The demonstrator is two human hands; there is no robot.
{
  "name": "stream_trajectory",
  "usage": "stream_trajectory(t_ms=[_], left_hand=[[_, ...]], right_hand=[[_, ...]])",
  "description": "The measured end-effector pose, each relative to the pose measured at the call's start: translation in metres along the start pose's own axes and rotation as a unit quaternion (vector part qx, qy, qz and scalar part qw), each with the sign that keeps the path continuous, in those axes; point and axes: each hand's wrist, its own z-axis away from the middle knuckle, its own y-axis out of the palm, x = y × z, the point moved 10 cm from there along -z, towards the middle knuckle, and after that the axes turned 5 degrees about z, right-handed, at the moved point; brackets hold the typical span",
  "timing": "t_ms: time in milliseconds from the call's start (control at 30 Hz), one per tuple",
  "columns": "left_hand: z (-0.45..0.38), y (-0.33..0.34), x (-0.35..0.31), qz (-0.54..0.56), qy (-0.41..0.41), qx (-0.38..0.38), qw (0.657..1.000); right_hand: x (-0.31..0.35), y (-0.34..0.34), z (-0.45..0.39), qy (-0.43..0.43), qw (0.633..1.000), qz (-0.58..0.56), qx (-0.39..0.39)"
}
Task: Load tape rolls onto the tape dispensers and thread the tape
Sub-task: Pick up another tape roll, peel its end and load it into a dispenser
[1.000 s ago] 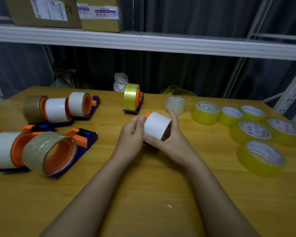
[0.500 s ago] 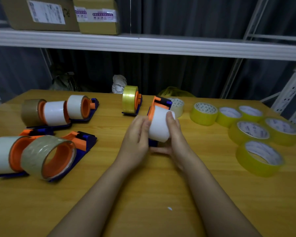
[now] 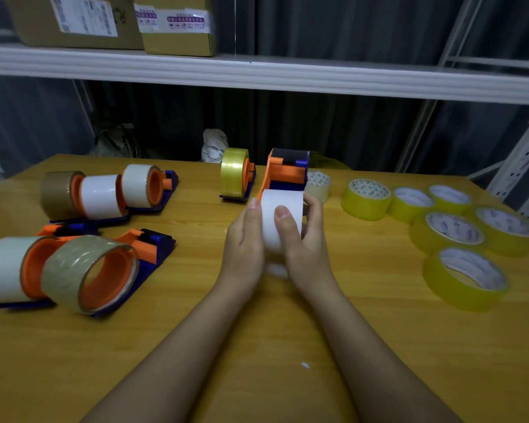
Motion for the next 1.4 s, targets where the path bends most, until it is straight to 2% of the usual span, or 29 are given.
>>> stream_trajectory(t_ms=[133,233,367,433,500,567,600,667,733,767,833,900,1000,1100,1200,1300,1400], left_hand=[[-0.004,-0.006,0.004,0.031,-0.033,-0.024,0.999],[-0.007,-0.013,0.012,0.065,-0.077,-0.047,0.994],[-0.011,-0.010,0.010,0.053,-0.083,-0.029,0.995],[-0.010,-0.013,0.002,0.001,-0.050,-0.028,0.998],[-0.008,-0.013,-0.009,-0.066,0.023,-0.012,0.998],[-0.002,-0.007,-0.021,-0.135,0.111,0.020,0.984],[0.000,-0.002,-0.027,-0.182,0.165,0.037,0.969],[0.007,0.009,-0.036,-0.286,0.267,0.062,0.918],[0.013,0.018,-0.043,-0.354,0.328,0.075,0.873],[0.014,0.019,-0.044,-0.364,0.337,0.079,0.865],[0.012,0.019,-0.041,-0.351,0.317,0.078,0.878],[0.008,0.017,-0.031,-0.322,0.269,0.067,0.905],[0.004,0.012,-0.019,-0.251,0.190,0.056,0.948],[0.000,0.006,-0.017,-0.185,0.124,0.030,0.974],[-0.008,-0.004,-0.010,-0.151,0.037,-0.008,0.988],[-0.016,-0.021,0.008,-0.117,-0.070,-0.046,0.990],[-0.015,-0.021,0.002,-0.117,-0.052,-0.031,0.991]], right_hand=[[0.015,-0.008,0.000,-0.081,0.994,0.069,-0.026],[0.030,-0.012,0.004,-0.158,0.975,0.155,-0.029],[0.029,-0.011,0.004,-0.158,0.978,0.132,-0.019],[0.019,-0.005,0.001,-0.107,0.991,0.072,0.026],[0.007,0.007,0.002,-0.009,0.995,-0.054,0.084],[-0.010,0.019,0.007,0.130,0.962,-0.213,0.108],[-0.017,0.023,0.010,0.190,0.941,-0.256,0.113],[-0.022,0.025,0.012,0.252,0.913,-0.299,0.120],[-0.023,0.021,0.012,0.260,0.909,-0.304,0.116],[-0.026,0.018,0.010,0.255,0.917,-0.291,0.098],[-0.034,0.010,0.007,0.244,0.933,-0.261,0.046],[-0.037,0.006,0.004,0.219,0.949,-0.228,0.004],[-0.024,-0.002,-0.001,0.141,0.976,-0.166,-0.017],[-0.009,-0.008,-0.001,0.079,0.991,-0.108,-0.026],[0.008,-0.010,0.000,-0.008,0.999,-0.027,-0.040],[0.019,-0.007,0.003,-0.104,0.989,0.105,-0.022],[0.019,-0.002,0.002,-0.097,0.994,0.055,0.006]])
